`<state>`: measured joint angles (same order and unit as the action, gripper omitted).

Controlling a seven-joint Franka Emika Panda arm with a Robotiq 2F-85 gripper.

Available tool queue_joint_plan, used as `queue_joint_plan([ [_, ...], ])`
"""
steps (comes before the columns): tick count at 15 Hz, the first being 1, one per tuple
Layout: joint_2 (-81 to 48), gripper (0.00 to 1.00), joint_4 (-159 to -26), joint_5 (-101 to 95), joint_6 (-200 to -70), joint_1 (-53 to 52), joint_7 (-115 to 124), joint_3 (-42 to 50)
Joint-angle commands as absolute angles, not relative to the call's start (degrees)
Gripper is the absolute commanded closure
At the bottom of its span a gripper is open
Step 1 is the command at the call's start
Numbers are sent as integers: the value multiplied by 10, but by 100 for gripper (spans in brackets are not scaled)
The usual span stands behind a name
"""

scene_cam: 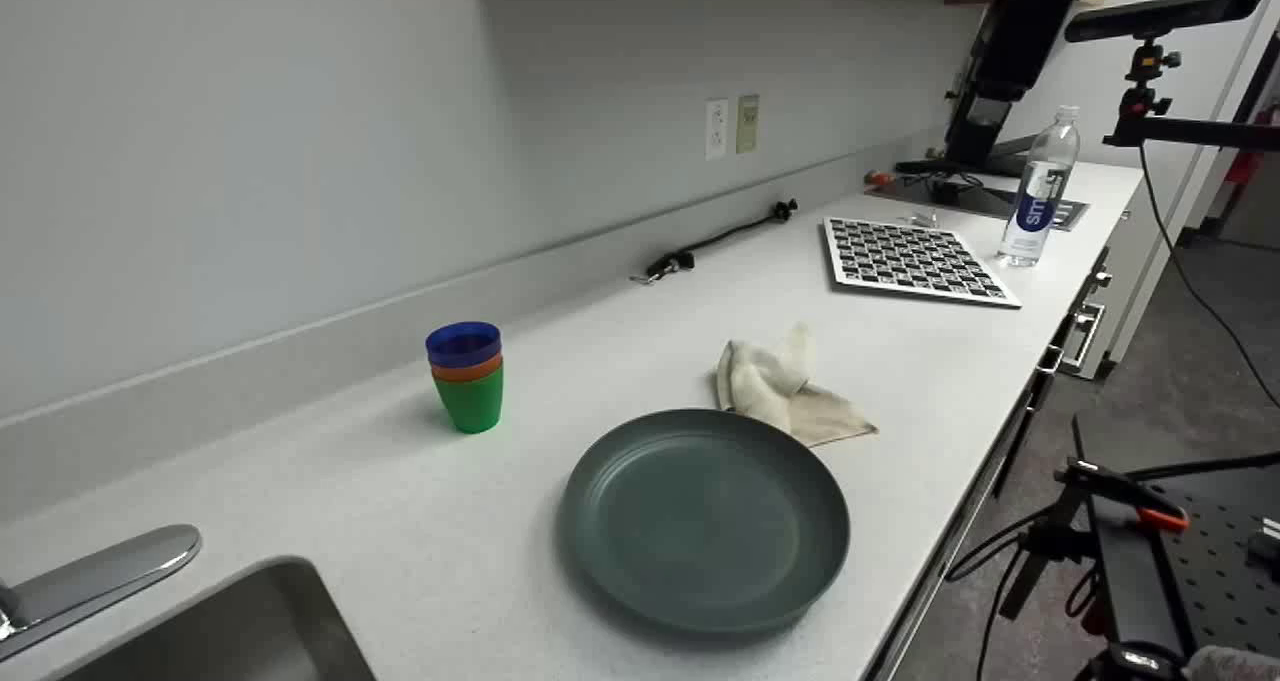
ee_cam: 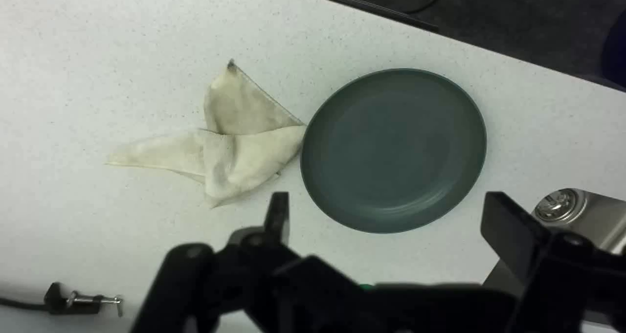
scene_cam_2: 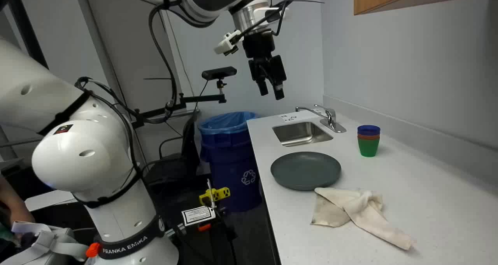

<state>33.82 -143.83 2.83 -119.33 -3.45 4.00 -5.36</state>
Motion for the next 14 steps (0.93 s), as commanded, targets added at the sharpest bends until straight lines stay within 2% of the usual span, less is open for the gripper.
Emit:
queue_joint_plan([
  [1, 338, 0, -1437, 27, -1192, -37, 41, -52],
  [3, 338, 0, -1437, 27, -1192, -37, 41, -52],
  [4, 272, 0, -1363, 58, -1182, -51, 141, -106],
  [6, 247, 0, -1330, 52, -1214, -36, 208, -131],
  [7, 305, 0, -1392, 46, -1202, -42, 144, -97],
  [9, 271, 0, -1354, 45, -1208, -45, 198, -129],
  [14, 251, 0, -1338, 45, -1208, -43, 206, -126],
])
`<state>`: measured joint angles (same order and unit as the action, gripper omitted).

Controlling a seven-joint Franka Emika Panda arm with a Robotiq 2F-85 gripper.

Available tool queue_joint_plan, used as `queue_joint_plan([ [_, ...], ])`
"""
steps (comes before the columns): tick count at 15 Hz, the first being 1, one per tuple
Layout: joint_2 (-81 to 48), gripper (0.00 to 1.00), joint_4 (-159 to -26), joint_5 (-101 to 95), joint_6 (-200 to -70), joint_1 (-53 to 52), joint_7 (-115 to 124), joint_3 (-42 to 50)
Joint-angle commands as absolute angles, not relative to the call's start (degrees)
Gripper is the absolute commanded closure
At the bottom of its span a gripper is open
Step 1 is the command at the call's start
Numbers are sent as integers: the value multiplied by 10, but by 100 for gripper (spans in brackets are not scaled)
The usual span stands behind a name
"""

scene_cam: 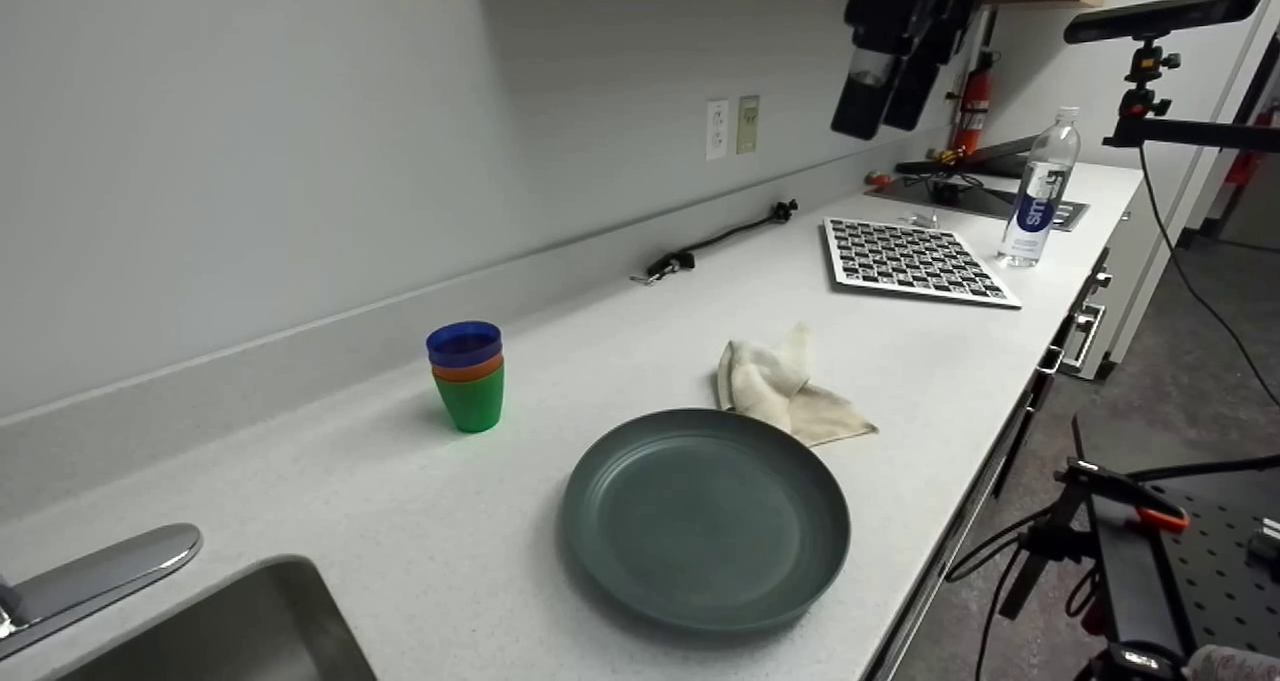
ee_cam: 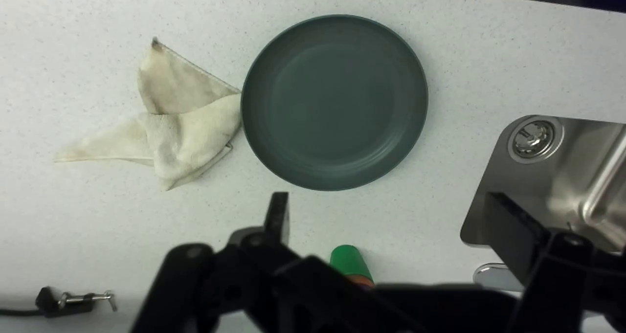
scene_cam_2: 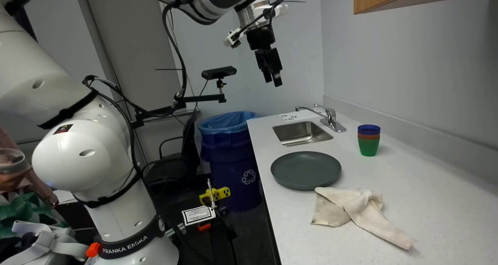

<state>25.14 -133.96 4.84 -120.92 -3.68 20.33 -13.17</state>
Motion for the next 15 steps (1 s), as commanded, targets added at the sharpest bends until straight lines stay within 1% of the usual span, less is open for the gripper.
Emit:
queue_joint_plan([
  [1, 251, 0, -1338, 45, -1208, -43, 206, -126],
  [11, 251, 0, -1338, 45, -1208, -43, 206, -126],
  [15, 211, 0, -1310, 15, -1210, -22, 190, -107],
])
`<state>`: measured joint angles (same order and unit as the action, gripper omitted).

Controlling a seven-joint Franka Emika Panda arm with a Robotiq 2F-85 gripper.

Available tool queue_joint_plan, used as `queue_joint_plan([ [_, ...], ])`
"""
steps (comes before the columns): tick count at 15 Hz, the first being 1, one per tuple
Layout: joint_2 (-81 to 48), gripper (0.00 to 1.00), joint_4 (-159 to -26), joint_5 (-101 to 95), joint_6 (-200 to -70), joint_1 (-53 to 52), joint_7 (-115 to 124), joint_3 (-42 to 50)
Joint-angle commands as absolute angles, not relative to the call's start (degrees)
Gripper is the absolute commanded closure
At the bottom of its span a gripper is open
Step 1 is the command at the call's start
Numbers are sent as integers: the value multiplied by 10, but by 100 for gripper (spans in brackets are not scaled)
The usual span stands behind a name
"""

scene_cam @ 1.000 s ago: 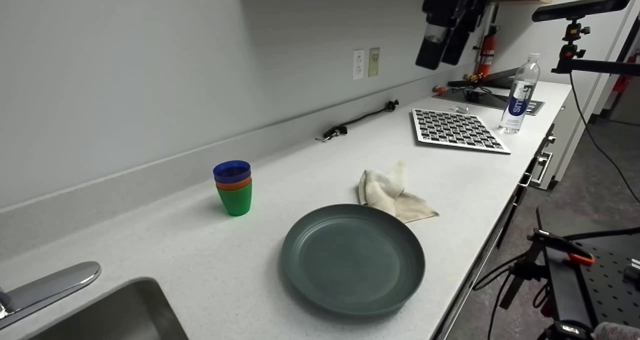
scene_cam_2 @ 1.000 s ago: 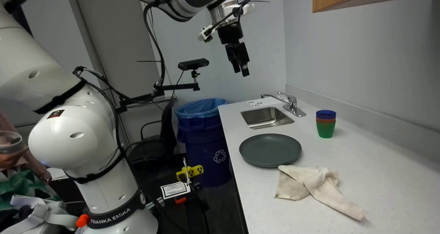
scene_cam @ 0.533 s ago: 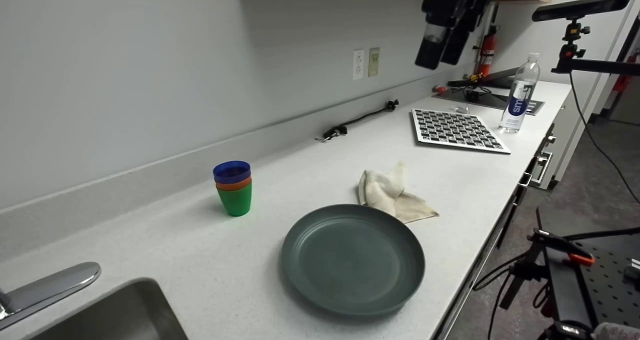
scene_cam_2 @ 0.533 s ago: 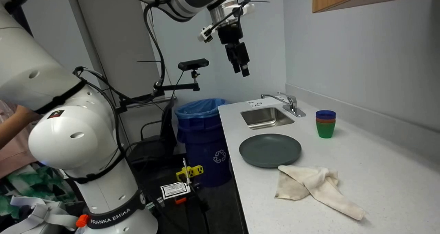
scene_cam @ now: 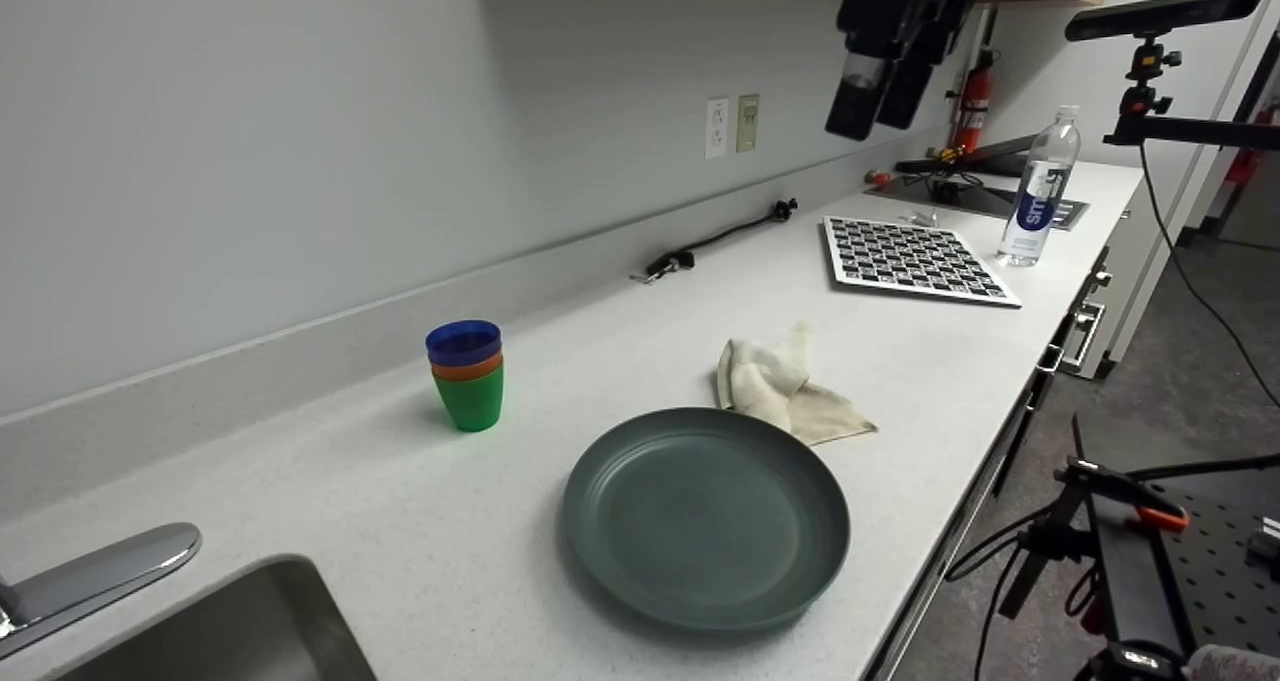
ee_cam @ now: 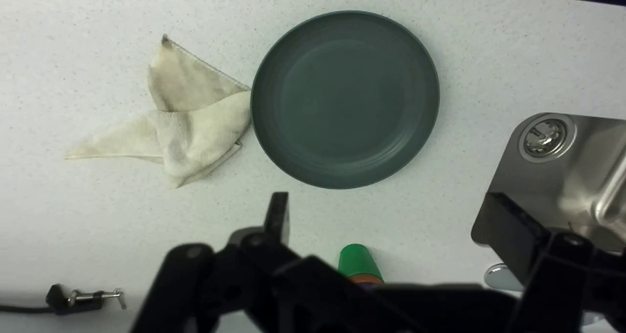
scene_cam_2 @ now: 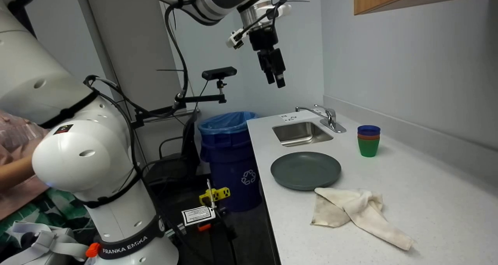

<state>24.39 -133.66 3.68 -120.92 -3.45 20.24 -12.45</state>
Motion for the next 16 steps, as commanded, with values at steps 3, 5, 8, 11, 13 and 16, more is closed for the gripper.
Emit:
queue_joint_plan([
  [3, 179, 0, -1298, -6, -1221, -3, 179, -78],
  [5, 152, 0, -1284, -15, -1225, 10, 178, -59],
  [8, 110, 0, -1271, -11, -1222, 21, 173, -34],
  [11, 69, 0, -1271, 0, -1221, 26, 170, -11],
  [13, 43, 0, -1275, 3, -1221, 28, 170, 0],
  [16, 5, 0, -1271, 24, -1210, 29, 169, 16],
])
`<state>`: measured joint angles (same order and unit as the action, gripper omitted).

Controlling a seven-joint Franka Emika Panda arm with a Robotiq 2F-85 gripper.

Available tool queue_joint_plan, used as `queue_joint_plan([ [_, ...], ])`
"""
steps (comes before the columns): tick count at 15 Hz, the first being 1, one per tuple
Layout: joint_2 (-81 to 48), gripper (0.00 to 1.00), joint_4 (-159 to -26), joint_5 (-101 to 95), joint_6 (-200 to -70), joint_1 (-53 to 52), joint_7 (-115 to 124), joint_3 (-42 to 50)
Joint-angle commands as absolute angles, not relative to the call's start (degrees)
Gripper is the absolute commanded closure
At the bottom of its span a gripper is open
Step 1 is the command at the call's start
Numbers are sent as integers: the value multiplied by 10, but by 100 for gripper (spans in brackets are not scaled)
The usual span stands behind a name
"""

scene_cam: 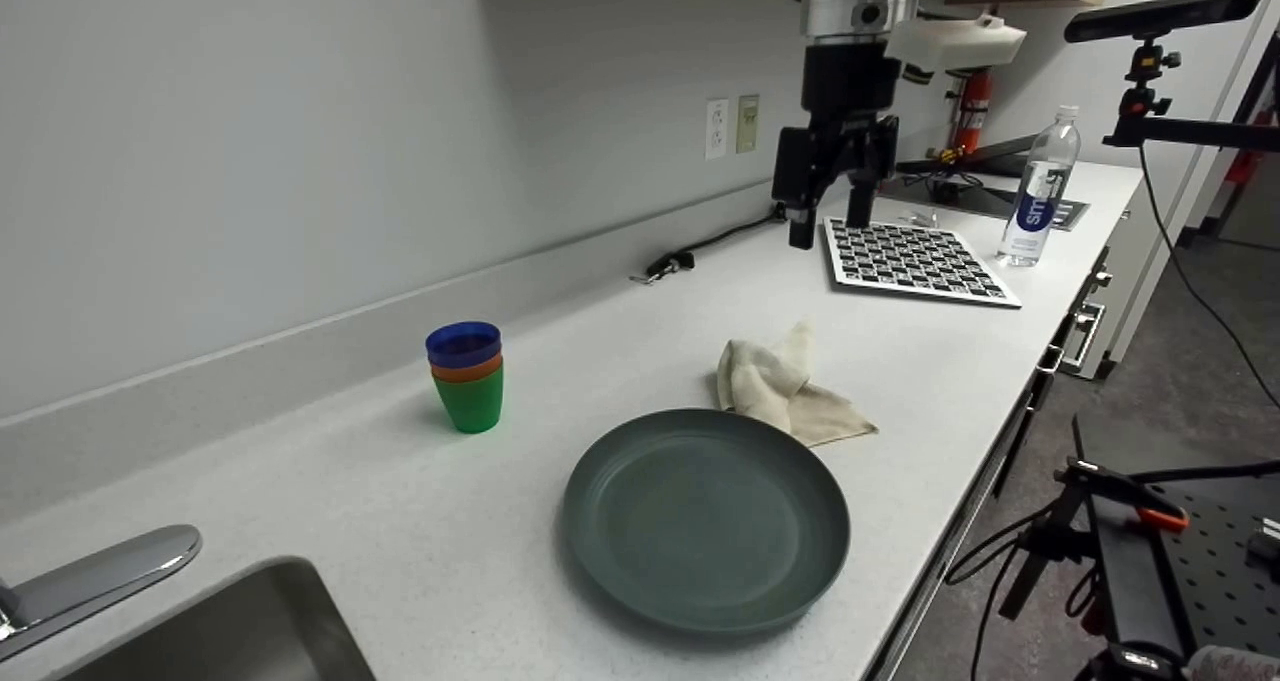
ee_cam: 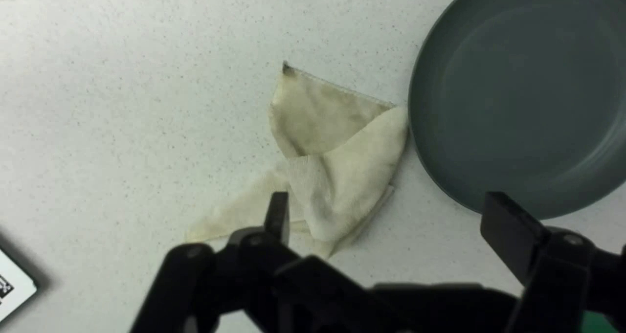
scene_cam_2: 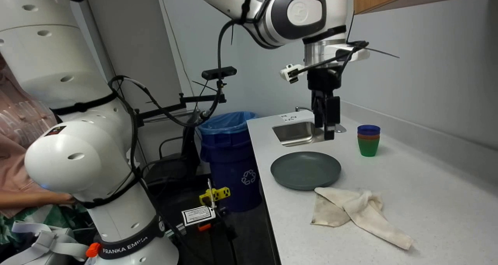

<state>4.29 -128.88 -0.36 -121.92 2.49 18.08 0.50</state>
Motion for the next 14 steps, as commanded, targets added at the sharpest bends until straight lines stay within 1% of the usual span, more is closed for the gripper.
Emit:
queue_joint_plan([
  [1, -2, 0, -1268, 43, -1200, 29, 163, 19],
  [2, 18, 0, -1287, 14, -1217, 24, 180, 16],
  [9, 1, 0, -1280, 31, -1216, 24, 179, 20],
  [14, -90, 0, -1251, -28, -1271, 36, 249, 44],
])
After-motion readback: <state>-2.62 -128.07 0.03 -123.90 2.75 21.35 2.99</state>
